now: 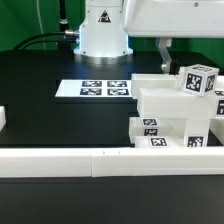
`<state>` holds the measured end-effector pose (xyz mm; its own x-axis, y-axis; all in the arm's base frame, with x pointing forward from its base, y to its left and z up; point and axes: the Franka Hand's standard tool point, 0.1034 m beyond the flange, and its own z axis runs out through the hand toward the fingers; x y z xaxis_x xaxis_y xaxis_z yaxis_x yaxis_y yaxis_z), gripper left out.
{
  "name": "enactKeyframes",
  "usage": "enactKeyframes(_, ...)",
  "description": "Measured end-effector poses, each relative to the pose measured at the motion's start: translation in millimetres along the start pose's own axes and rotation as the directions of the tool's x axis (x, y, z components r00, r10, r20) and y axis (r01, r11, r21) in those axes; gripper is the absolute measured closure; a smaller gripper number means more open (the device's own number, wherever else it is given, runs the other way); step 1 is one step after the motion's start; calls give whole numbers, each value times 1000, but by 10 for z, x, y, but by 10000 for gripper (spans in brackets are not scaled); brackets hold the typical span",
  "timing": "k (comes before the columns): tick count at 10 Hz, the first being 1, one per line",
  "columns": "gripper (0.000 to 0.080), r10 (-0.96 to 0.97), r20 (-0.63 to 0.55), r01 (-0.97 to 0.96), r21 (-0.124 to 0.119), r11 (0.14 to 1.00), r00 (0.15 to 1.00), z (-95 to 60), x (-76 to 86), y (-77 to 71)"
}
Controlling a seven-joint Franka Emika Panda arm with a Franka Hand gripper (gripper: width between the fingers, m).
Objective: Assemble chair
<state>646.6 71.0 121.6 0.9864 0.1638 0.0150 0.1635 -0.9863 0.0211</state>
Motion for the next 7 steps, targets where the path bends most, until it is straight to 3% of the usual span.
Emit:
enactKeyframes(4, 150, -206, -24, 206, -13, 978, 978, 29, 26, 7)
enactKeyframes(7, 162, -237, -21, 237, -19, 971, 971, 35, 23, 14)
